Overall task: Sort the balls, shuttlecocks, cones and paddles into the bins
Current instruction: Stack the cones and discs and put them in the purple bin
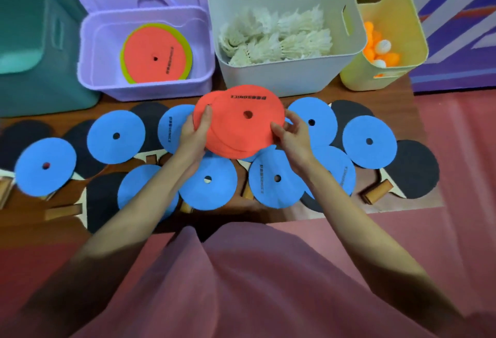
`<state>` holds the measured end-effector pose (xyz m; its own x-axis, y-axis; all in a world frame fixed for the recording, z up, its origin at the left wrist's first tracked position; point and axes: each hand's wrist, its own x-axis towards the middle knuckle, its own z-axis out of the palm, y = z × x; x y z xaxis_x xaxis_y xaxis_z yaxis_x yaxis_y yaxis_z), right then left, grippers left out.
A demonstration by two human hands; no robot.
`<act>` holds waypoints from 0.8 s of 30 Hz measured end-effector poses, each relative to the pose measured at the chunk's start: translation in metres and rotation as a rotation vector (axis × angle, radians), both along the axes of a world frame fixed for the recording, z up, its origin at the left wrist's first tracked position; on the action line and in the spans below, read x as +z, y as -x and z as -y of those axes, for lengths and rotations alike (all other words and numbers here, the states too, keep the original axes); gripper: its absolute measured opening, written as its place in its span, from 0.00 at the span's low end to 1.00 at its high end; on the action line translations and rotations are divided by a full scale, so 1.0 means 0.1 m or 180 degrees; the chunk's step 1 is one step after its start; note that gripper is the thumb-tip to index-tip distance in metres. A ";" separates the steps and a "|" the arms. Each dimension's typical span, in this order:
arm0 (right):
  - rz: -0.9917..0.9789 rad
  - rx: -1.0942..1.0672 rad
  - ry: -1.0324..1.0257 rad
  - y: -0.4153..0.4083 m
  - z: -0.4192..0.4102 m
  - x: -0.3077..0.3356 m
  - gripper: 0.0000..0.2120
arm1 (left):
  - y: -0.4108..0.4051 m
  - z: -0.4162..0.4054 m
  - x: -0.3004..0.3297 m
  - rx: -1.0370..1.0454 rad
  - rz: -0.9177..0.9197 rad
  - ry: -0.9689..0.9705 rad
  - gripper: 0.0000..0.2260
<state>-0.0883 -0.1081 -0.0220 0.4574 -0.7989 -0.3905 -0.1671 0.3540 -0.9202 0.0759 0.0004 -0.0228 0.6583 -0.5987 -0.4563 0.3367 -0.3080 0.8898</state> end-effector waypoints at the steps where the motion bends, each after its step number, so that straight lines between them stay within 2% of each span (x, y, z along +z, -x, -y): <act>1: -0.0091 0.0169 0.0038 -0.09 -0.02 0.01 0.13 | -0.05 -0.05 0.02 0.0038 -0.0122 0.0065 0.09; 4: -0.0287 0.0667 0.0124 -0.36 -0.09 0.07 0.16 | -0.20 -0.19 0.08 0.0087 -0.0312 0.0212 0.12; 9: -0.0826 0.1181 0.0862 -0.78 -0.12 0.06 0.16 | -0.51 -0.35 0.11 0.0269 -0.0303 0.0318 0.15; 13: -0.1088 0.0994 0.0946 -1.20 -0.06 0.13 0.20 | -0.89 -0.39 0.17 0.0269 -0.0303 0.0511 0.17; 18: -0.1110 0.1180 0.0916 -1.78 0.02 0.25 0.12 | -1.46 -0.32 0.23 0.0160 -0.0443 0.0856 0.20; 20: -0.1141 0.1029 0.1010 -2.02 0.09 0.25 0.08 | -1.72 -0.24 0.25 0.0071 -0.0332 0.0759 0.20; 22: -0.1217 0.0767 0.1170 -2.27 0.17 0.23 0.11 | -2.03 -0.12 0.24 -0.0181 -0.0153 0.0526 0.19; 24: -0.1285 0.0601 0.1374 -2.50 0.25 0.22 0.06 | -2.36 0.01 0.21 -0.0459 0.0023 0.0192 0.17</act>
<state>0.1616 -0.1333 -0.0004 0.4900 -0.8430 -0.2219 -0.5553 -0.1057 -0.8249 0.3124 -0.0003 -0.0023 0.5666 -0.7135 -0.4122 0.2862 -0.2987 0.9104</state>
